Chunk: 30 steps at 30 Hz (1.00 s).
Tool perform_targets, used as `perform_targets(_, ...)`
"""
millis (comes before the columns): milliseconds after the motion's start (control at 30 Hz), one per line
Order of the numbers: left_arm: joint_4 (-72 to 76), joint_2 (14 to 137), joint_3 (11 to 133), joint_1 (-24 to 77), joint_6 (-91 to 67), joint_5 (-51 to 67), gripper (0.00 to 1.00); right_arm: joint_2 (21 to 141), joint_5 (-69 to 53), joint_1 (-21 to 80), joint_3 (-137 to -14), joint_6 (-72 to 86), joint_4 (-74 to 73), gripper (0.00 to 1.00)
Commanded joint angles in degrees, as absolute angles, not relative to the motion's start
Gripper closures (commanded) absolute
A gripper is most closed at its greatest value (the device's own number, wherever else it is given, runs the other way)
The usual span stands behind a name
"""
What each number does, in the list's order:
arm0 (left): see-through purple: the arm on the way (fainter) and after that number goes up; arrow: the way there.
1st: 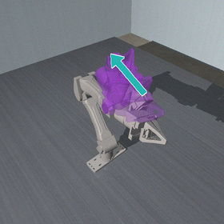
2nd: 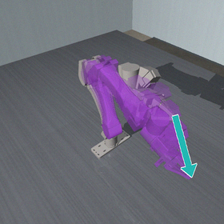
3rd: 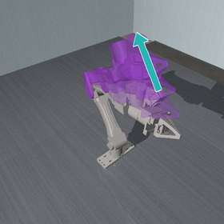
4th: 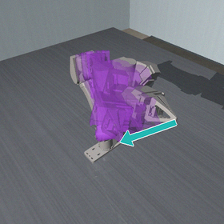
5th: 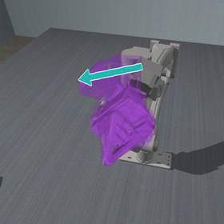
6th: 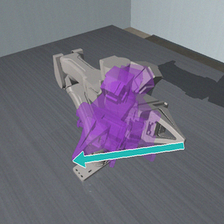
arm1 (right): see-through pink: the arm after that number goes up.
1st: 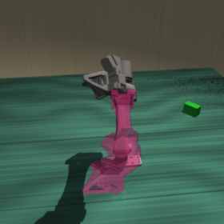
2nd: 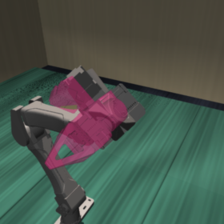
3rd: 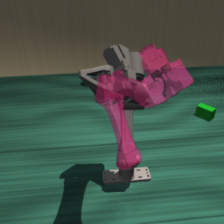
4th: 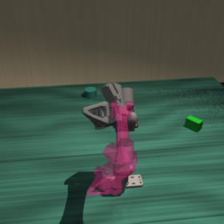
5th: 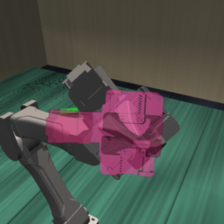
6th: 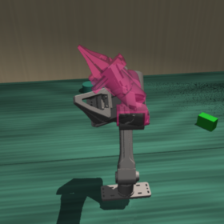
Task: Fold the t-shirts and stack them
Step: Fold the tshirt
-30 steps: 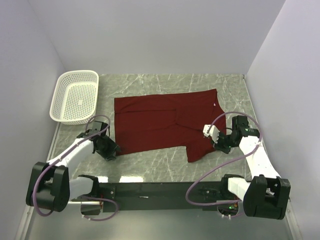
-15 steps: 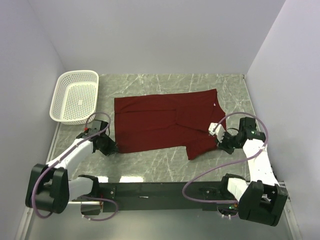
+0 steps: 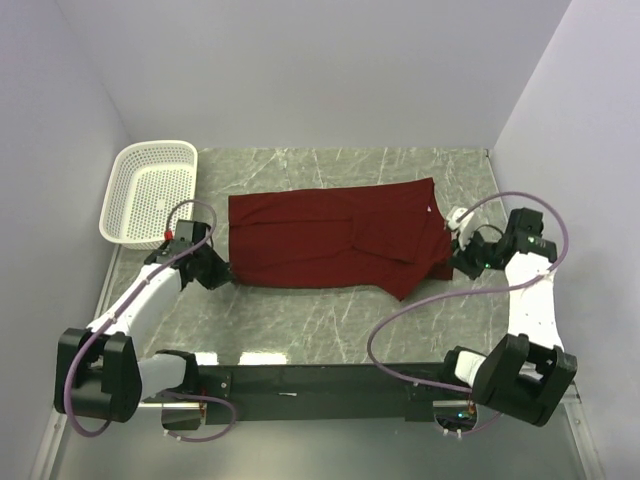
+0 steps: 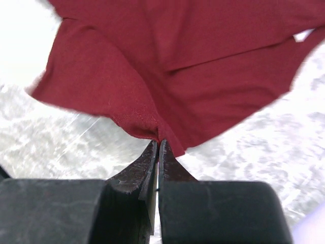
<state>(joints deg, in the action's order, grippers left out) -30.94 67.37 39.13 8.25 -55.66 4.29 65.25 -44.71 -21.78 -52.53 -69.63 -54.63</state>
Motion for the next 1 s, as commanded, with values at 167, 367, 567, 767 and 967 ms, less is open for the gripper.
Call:
perform_targets(167, -29.71, 71.36, 44.73, 4.49, -51.16, 5.8, 1.0, 71.28, -49.13, -26.36, -61.08, -64.43, -53.09, 1.0)
perform_targets(367, -28.21, 76.45, 48.16, 4.31, -49.4, 7.47, 1.0, 74.18, -50.45, -26.37, -63.1, -62.67, -52.47, 1.0)
perform_targets(567, -28.3, 82.25, 54.65, 4.31, -46.67, 7.12, 1.0, 76.55, -49.92, -26.46, -64.07, -57.23, -48.52, 1.0)
perform_targets(767, -28.21, 88.75, 59.4, 4.31, -44.56, 7.56, 1.0, 79.45, -49.31, -26.45, -65.04, -53.62, -46.85, 1.0)
perform_targets(967, -28.3, 92.37, 62.05, 4.39, -43.59, 7.03, 1.0, 80.86, -48.52, -26.37, -64.69, -51.24, -44.39, 1.0)
